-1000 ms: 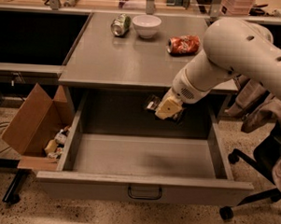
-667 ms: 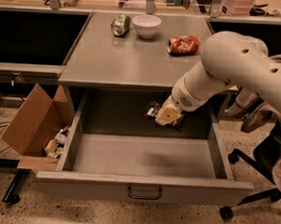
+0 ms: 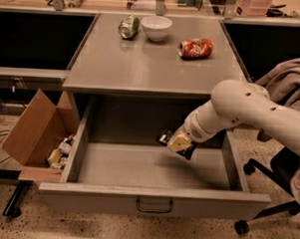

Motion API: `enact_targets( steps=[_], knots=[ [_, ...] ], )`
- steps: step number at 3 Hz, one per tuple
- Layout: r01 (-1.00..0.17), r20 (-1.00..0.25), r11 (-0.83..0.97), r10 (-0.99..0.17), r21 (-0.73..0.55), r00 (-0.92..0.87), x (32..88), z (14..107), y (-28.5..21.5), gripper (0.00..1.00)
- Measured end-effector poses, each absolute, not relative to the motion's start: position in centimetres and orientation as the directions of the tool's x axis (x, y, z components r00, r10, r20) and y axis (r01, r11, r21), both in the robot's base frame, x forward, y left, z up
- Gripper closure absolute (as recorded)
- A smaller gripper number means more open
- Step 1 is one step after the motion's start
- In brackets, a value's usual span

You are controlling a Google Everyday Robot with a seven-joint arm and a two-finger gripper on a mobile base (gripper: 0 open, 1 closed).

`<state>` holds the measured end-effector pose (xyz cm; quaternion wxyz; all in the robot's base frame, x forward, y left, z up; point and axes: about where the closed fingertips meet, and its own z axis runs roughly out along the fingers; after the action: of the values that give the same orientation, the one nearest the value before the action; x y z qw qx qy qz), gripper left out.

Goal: Place rxbar chocolate into top drawer

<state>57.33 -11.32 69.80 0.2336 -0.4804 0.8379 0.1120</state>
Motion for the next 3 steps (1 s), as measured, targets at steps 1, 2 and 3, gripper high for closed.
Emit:
enact_targets(
  steps=[1, 2, 3],
  knots=[
    [-0.850, -0.512, 0.527, -0.730, 0.000, -0.453, 58.3, 67.0, -11.8, 1.00],
    [-0.839, -0.532, 0.544, -0.701, 0.033, -0.475, 58.9, 65.2, -12.3, 0.81],
    [-0.827, -0.541, 0.560, -0.680, 0.054, -0.495, 59.0, 63.9, -12.8, 0.58]
  ],
)
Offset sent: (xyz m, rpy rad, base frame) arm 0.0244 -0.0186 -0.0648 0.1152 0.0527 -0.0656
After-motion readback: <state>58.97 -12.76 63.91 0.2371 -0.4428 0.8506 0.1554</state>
